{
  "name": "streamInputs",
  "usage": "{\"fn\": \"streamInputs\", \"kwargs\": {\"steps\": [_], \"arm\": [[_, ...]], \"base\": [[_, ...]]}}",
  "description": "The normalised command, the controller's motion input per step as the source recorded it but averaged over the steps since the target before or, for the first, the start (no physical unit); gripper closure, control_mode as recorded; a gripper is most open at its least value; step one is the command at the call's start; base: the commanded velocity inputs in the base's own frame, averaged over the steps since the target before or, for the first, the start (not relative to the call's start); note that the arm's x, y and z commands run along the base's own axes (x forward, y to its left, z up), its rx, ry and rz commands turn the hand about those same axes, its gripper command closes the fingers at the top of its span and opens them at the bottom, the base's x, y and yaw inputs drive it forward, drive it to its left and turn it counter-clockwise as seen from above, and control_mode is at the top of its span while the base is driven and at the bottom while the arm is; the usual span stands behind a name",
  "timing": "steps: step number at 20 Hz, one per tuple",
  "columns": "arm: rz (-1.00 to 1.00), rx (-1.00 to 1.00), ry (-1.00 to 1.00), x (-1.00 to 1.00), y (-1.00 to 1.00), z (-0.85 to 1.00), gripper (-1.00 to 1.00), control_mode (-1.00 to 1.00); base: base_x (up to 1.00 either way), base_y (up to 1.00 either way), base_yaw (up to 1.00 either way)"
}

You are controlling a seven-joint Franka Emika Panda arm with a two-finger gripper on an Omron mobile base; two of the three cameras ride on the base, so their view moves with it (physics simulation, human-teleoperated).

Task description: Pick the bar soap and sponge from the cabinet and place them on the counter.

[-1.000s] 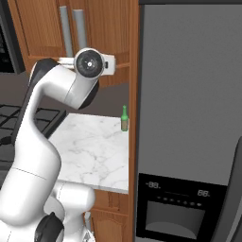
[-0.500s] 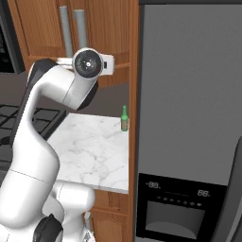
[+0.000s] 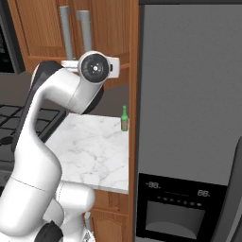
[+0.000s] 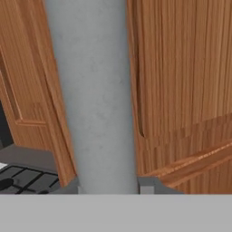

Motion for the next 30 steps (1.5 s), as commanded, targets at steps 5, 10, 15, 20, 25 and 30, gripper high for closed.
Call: {"fn": "streamInputs", "kwargs": {"steps": [5,10,15,20,25,30], "arm": [[0.00,0.00,0.00,-0.08,0.00,0.00,-1.00,-1.00],[0.00,0.00,0.00,-0.17,-0.16,0.00,-1.00,-1.00],[0.00,0.00,0.00,-0.11,-0.09,0.00,-1.00,-1.00],[0.00,0.00,0.00,-0.07,0.01,0.00,-1.00,-1.00],[0.00,0.00,-0.01,-0.52,0.00,0.02,-1.00,-1.00],[0.00,-0.01,-0.06,-0.79,0.00,0.03,-1.00,-1.00]], "base": [[0.00,0.00,0.00],[0.00,0.00,0.00],[0.00,0.00,0.00],[0.00,0.00,0.00],[0.00,0.00,0.00],[0.00,0.00,0.00]]}}
